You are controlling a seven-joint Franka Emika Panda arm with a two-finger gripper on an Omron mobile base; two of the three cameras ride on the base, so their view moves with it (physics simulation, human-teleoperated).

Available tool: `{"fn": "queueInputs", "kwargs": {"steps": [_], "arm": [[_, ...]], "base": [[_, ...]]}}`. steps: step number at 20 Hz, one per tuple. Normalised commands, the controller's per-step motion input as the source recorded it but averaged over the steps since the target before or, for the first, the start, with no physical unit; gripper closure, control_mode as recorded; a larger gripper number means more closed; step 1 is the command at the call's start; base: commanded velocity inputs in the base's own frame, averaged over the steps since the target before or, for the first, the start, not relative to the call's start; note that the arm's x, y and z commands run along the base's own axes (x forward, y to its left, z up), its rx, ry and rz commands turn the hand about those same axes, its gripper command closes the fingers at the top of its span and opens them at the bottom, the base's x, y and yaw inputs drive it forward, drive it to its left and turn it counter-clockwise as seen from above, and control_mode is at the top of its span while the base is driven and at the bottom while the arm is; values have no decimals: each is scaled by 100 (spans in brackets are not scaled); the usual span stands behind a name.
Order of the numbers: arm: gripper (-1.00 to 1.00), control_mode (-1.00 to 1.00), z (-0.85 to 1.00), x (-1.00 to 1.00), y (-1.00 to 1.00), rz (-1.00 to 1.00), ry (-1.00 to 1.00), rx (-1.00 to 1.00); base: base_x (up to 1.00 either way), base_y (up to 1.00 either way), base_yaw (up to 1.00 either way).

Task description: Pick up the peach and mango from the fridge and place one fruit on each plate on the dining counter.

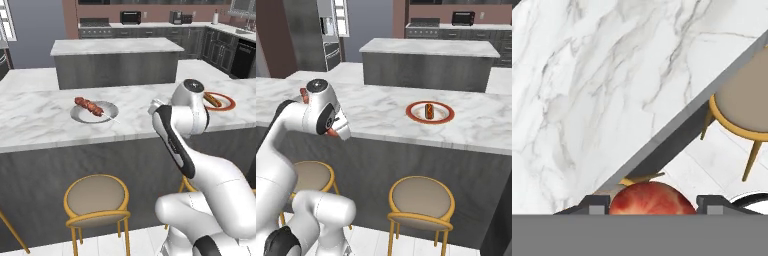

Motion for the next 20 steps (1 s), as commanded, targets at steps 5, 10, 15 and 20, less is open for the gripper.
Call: {"fn": "queueInputs", "kwargs": {"steps": [5,10,15,20], "arm": [[100,-100,35,47,43,14,-14,10],[100,-100,14,65,53,10,0,4],[100,-100,30,65,47,2,0,1],[100,-100,34,71,18,0,0,0]], "base": [[0,0,0],[0,0,0],[0,0,0],[0,0,0]]}}
